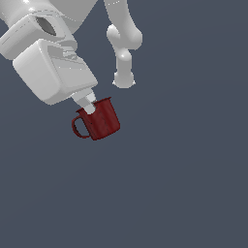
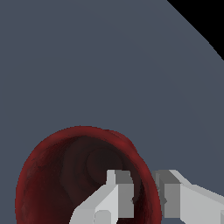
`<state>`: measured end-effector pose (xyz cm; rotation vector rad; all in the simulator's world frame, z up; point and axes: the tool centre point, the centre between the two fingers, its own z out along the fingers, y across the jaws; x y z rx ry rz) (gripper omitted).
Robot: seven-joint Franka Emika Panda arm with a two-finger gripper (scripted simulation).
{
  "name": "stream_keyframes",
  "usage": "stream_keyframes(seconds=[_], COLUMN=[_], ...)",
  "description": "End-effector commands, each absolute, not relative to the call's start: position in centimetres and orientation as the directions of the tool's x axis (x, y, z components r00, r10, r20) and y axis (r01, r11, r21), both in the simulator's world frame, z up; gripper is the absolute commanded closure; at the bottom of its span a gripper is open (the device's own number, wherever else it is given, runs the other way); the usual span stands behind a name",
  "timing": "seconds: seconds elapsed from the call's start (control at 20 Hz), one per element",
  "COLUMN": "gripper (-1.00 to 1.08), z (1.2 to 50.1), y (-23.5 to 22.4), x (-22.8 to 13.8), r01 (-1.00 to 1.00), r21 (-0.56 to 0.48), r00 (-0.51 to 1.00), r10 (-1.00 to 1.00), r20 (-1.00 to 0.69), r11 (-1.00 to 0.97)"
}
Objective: Pick up the object and move it to a goal position.
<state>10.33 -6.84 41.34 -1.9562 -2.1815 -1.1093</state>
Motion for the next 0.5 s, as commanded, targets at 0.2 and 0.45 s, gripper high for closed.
stream_keyframes(seconds=[0.2,0.45], gripper=[1.08,1.08], z=[46.8,50.2], y=[-9.7,-11.9], x=[10.6,10.6], r01=[0.81,0.764], r21=[0.586,0.644], r00=[-0.348,-0.427], r10=[0.817,0.778], r20=[0.46,0.461], r11=[0.015,0.038])
